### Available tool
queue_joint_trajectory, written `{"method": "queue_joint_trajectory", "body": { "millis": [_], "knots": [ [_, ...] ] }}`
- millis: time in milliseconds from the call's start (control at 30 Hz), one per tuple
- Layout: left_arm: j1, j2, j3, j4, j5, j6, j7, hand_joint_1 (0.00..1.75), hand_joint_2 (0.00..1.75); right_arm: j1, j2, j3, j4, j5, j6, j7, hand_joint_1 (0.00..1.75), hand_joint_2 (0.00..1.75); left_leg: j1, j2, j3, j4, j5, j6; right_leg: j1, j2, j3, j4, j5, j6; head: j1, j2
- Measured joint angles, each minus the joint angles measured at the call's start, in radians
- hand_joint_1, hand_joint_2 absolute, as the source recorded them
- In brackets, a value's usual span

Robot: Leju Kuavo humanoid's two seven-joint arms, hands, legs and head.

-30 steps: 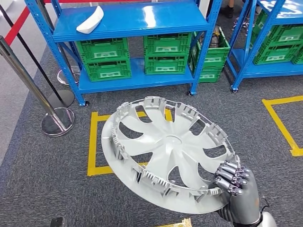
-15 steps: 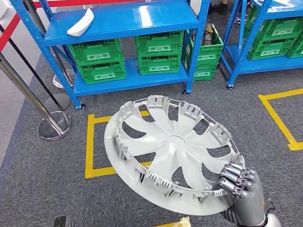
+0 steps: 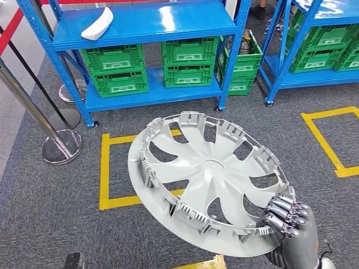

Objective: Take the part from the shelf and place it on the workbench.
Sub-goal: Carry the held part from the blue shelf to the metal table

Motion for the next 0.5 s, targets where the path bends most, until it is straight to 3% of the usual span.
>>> {"method": "queue_joint_trajectory", "body": {
  "millis": [67,167,233,333,367,400,433,500],
  "knots": [
    [-0.001,-0.001,-0.001,0.0,0.001,0.0,0.0,0.0,0.0,0.001,0.0,-0.003,-0.004,0.002,0.0,0.0,1.75,1.75,-0.004,0.001,-0.003,0.009,-0.004,-0.009,0.002,-0.008,0.054,-0.1,0.028,-0.008,0.0,0.0],
    [-0.001,-0.001,-0.001,0.0,0.001,0.0,0.0,0.0,0.0,0.004,0.001,-0.004,-0.007,0.005,0.0,-0.001,1.75,1.75,-0.006,0.005,-0.007,0.014,-0.004,-0.022,0.003,-0.004,0.06,-0.115,0.029,-0.024,0.0,0.0],
    [-0.002,0.0,-0.001,0.0,0.001,0.0,0.0,0.0,0.0,0.004,0.003,-0.005,-0.009,0.005,0.0,-0.001,1.75,1.75,-0.005,0.004,-0.018,0.043,-0.029,-0.032,0.0,-0.002,0.06,-0.116,0.033,-0.035,-0.002,0.0],
    [-0.002,-0.001,-0.002,0.0,0.002,0.0,0.0,0.0,0.0,0.005,0.006,-0.006,-0.012,0.006,0.0,-0.002,1.75,1.75,0.0,0.001,-0.092,0.219,-0.124,-0.046,-0.002,0.001,0.057,-0.117,0.035,-0.045,-0.007,0.0],
    [-0.002,-0.002,-0.002,0.0,0.002,0.0,0.0,0.0,0.0,0.005,0.007,-0.006,-0.012,0.006,0.0,-0.002,1.75,1.75,0.001,0.001,-0.116,0.275,-0.144,-0.048,-0.002,0.003,0.056,-0.117,0.036,-0.046,-0.007,0.0],
    [-0.001,-0.002,-0.002,0.0,0.003,0.0,0.0,0.0,0.0,0.006,0.008,-0.006,-0.012,0.007,0.0,-0.002,1.75,1.75,0.002,0.001,-0.125,0.298,-0.143,-0.047,-0.001,0.006,0.056,-0.117,0.036,-0.046,-0.007,0.0],
    [-0.001,-0.003,-0.002,0.0,0.004,0.0,0.0,0.0,0.0,0.007,0.008,-0.007,-0.012,0.008,0.0,-0.002,1.75,1.75,0.002,0.0,-0.116,0.281,-0.124,-0.045,-0.001,0.01,0.056,-0.117,0.036,-0.047,-0.007,0.0],
    [-0.001,-0.003,-0.002,0.0,0.006,0.0,0.0,0.0,0.0,0.008,0.009,-0.008,-0.013,0.01,0.0,-0.002,1.75,1.75,0.0,-0.007,-0.054,0.155,-0.052,-0.033,0.001,0.017,0.06,-0.117,0.036,-0.046,-0.007,0.0]
  ]
}}
